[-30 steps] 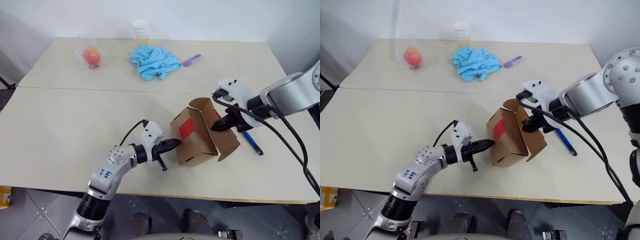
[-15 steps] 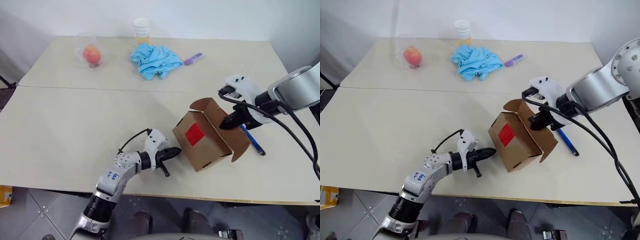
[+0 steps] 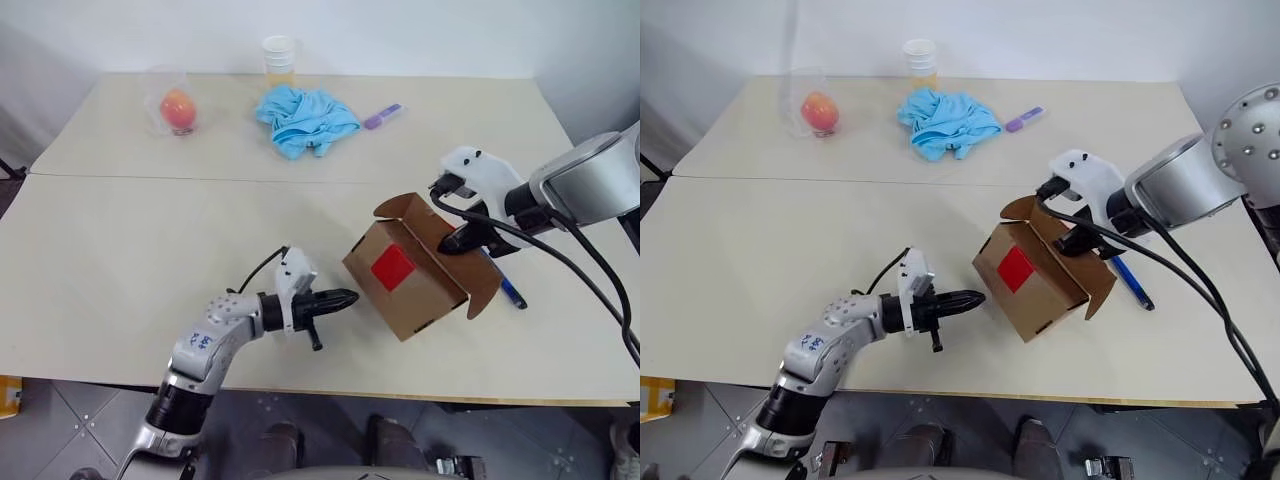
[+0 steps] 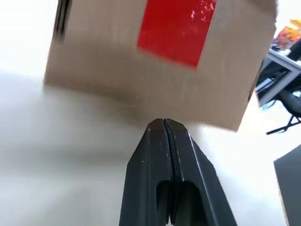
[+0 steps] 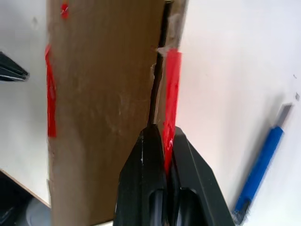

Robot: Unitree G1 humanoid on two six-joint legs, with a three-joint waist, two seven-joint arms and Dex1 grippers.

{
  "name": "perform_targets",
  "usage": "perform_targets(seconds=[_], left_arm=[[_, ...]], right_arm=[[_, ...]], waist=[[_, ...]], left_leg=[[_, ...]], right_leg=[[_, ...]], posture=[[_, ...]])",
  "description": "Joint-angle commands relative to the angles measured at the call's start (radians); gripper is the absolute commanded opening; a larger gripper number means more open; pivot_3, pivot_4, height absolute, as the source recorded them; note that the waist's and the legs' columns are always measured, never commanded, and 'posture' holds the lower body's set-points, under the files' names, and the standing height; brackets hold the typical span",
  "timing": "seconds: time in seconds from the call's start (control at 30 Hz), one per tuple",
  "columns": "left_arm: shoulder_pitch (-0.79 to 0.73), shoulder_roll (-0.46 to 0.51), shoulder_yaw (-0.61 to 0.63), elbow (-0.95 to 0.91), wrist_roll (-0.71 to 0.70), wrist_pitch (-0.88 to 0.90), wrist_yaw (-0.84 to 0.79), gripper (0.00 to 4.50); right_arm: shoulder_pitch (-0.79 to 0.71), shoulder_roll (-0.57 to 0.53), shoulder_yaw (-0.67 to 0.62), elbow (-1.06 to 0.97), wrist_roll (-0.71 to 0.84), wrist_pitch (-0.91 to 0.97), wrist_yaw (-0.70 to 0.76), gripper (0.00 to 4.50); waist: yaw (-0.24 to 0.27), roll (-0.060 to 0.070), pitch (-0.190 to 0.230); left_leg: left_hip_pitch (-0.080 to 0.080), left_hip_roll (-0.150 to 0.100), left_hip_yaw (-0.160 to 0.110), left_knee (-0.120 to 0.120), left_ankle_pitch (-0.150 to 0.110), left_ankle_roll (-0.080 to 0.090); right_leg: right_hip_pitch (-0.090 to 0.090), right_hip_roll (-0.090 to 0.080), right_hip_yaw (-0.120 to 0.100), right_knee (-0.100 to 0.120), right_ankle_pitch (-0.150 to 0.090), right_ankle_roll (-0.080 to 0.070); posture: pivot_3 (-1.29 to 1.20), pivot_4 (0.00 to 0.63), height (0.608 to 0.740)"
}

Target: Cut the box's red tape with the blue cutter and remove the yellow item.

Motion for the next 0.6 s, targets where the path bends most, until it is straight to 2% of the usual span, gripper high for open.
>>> perform_targets(seconds=[0.03,0.3,0.6], left_arm=[[-0.032,-0.057,-0.062,0.016,-0.003,-0.017,-0.008,0.0],[-0.044,-0.098,-0.13,0.086,0.049,-0.013,0.019,0.0],[0.006,-0.056,-0.14,0.086,0.074,-0.013,0.027,0.0]], right_arm=[[0.029,0.001,-0.063,-0.034,0.028,0.004,-0.006,0.02],[0.085,0.005,-0.12,-0.046,0.104,-0.003,-0.066,0.02],[0.111,-0.038,-0.088,-0.022,0.271,-0.087,-0.148,0.02]], waist=[[-0.001,0.0,0.0],[-0.001,0.0,0.0],[0.002,0.0,0.0]], left_leg=[[0.0,0.0,0.0,0.0,0.0,0.0],[0.0,0.0,0.001,0.0,0.0,0.001],[0.002,0.0,0.0,0.002,0.0,0.001]], right_leg=[[0.0,0.0,0.0,0.0,0.0,0.0],[0.0,0.0,0.0,0.0,0.0,0.0],[0.004,0.0,0.0,-0.001,0.002,0.0]], posture=[[0.0,0.15,0.74],[0.0,0.15,0.74],[0.0,0.15,0.74]])
